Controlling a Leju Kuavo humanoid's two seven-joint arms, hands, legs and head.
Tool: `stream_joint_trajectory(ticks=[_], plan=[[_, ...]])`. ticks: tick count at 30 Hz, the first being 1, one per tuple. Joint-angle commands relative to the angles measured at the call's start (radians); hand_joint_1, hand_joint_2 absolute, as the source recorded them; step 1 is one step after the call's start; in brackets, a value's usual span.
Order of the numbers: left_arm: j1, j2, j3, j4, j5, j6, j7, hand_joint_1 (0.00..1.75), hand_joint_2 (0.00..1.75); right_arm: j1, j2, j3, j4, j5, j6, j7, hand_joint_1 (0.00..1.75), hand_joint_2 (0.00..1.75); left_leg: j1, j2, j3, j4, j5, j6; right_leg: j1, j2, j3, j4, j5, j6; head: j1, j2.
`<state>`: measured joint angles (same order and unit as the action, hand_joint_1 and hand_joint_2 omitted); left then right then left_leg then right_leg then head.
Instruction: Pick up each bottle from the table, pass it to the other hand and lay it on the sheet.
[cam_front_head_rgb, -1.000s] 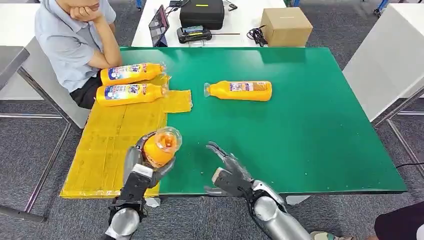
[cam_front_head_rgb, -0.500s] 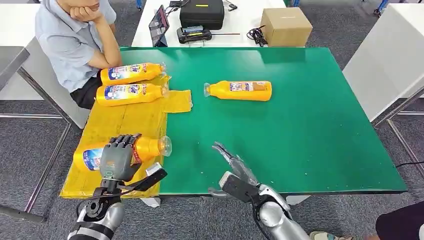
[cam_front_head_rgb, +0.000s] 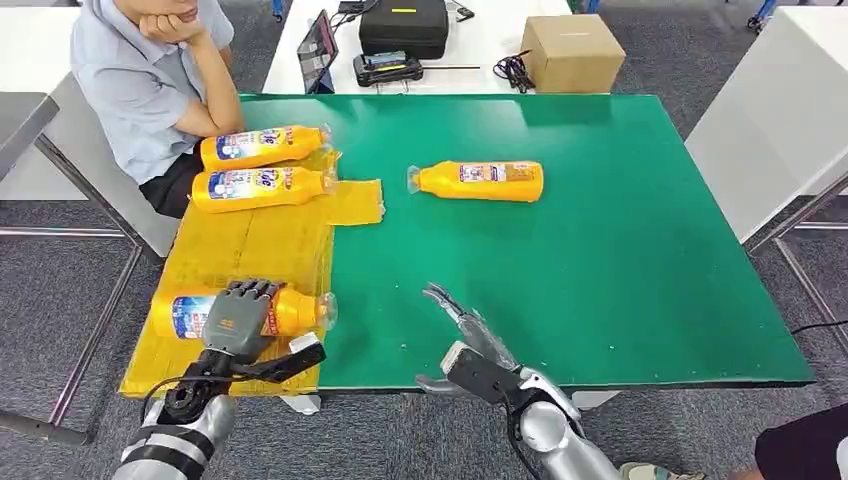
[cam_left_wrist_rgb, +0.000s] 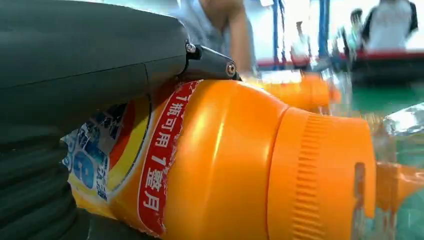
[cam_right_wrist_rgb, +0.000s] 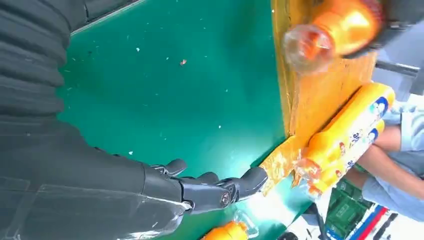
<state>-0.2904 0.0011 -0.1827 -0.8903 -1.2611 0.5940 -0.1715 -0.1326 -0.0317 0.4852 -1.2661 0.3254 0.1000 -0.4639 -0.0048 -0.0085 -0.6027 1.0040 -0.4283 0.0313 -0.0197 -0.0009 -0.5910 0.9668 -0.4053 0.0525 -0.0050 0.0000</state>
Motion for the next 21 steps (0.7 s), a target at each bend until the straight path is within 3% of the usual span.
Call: stream_joint_trajectory(ticks=[1, 3, 4, 5, 6, 7, 9, 10, 11, 21], plan=[[-0.08, 0.04, -0.099, 0.207, 0.06, -0.074, -0.087, 1.57, 1.75, -0.022, -0.012, 0.007, 0.011, -0.014, 0.02, -0.006, 0.0, 1.75, 0.0, -0.001, 0.003, -0.001, -0.001, -0.001, 0.0, -0.001, 0.003, 0.0, -0.001, -0.001, 0.0, 0.0], [-0.089, 0.042, -0.108, 0.232, 0.069, -0.112, -0.083, 1.31, 1.75, -0.03, -0.008, 0.009, 0.018, -0.016, 0.026, -0.008, 0.0, 1.75, 0.0, 0.0, 0.004, -0.001, -0.001, -0.001, 0.0, 0.0, 0.004, 0.0, -0.001, -0.002, 0.0, 0.0], [-0.092, 0.046, -0.116, 0.241, 0.063, -0.114, -0.075, 0.72, 1.75, -0.033, -0.007, 0.01, 0.02, -0.016, 0.026, -0.008, 0.0, 1.75, 0.0, 0.0, 0.006, -0.001, -0.001, -0.002, 0.0, 0.0, 0.006, -0.001, -0.001, -0.002, 0.0, 0.0], [-0.094, 0.044, -0.117, 0.251, 0.078, -0.127, -0.081, 0.54, 1.75, -0.034, -0.006, 0.01, 0.022, -0.016, 0.026, -0.008, 0.0, 1.75, 0.0, 0.0, 0.005, -0.001, -0.001, -0.001, 0.0, 0.0, 0.006, -0.001, 0.0, -0.002, 0.0, 0.0], [-0.093, 0.044, -0.116, 0.252, 0.08, -0.126, -0.082, 0.54, 1.75, -0.035, -0.005, 0.01, 0.022, -0.016, 0.026, -0.008, 0.0, 1.75, 0.0, 0.0, 0.005, -0.001, 0.0, -0.001, 0.0, 0.0, 0.006, -0.001, 0.0, -0.002, 0.0, 0.0], [-0.092, 0.038, -0.105, 0.254, 0.103, -0.133, -0.088, 0.4, 1.75, -0.034, -0.005, 0.009, 0.022, -0.016, 0.025, -0.008, 0.0, 1.75, 0.001, 0.0, 0.007, -0.001, -0.001, -0.002, 0.0, 0.001, 0.008, -0.001, 0.0, -0.003, 0.0, 0.0], [-0.092, 0.038, -0.105, 0.254, 0.103, -0.133, -0.088, 0.4, 1.75, -0.034, -0.005, 0.009, 0.022, -0.016, 0.025, -0.008, 0.0, 1.75, 0.0, -0.001, 0.009, -0.001, 0.0, -0.002, 0.0, 0.0, 0.01, -0.001, 0.0, -0.003, 0.0, 0.0], [-0.088, 0.025, -0.088, 0.246, 0.136, -0.137, -0.092, 0.17, 1.75, -0.028, -0.006, 0.006, 0.017, -0.016, 0.024, -0.008, 0.0, 1.75, -0.001, -0.002, 0.009, -0.001, 0.0, -0.001, -0.001, -0.001, 0.01, -0.001, 0.0, -0.002, 0.0, 0.0], [-0.088, 0.019, -0.088, 0.244, 0.143, -0.136, -0.094, 0.05, 1.75, -0.027, -0.005, 0.005, 0.016, -0.016, 0.023, -0.008, 0.0, 1.75, 0.0, -0.001, 0.011, -0.001, 0.0, -0.002, 0.0, 0.0, 0.012, -0.001, 0.0, -0.003, 0.0, 0.0], [-0.112, 0.0, -0.096, 0.283, 0.175, -0.206, -0.077, 0.0, 1.75, -0.039, 0.001, -0.004, 0.035, -0.014, 0.024, -0.007, 0.0, 1.75, 0.0, -0.004, 0.015, -0.001, 0.0, -0.002, 0.0, -0.001, 0.016, -0.001, -0.001, -0.003, 0.0, 0.0]])
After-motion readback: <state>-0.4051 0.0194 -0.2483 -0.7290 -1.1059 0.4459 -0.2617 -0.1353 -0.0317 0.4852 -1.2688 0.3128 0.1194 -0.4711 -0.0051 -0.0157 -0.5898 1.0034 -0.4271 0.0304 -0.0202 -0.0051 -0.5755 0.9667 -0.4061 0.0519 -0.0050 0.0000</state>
